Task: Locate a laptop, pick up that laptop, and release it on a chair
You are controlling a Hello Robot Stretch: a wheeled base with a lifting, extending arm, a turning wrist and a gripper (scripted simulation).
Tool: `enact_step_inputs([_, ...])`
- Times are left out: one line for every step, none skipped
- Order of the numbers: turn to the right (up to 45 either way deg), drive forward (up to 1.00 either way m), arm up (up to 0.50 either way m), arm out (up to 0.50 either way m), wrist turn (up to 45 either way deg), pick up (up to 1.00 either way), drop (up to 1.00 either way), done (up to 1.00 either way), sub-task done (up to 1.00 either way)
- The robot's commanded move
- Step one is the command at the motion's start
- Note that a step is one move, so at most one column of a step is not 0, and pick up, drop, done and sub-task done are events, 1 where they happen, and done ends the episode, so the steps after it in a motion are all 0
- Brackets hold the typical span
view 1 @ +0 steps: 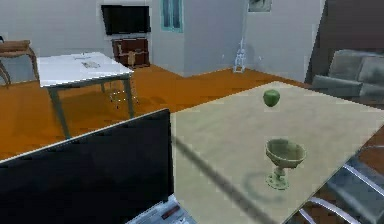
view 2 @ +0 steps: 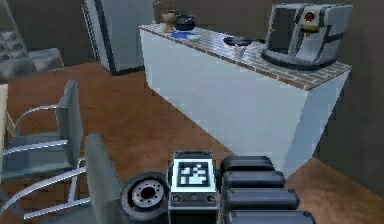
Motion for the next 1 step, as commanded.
enact_step_inputs([-45.0, 0.0, 0.0, 0.0, 0.0, 0.0, 0.0, 0.0, 0.0])
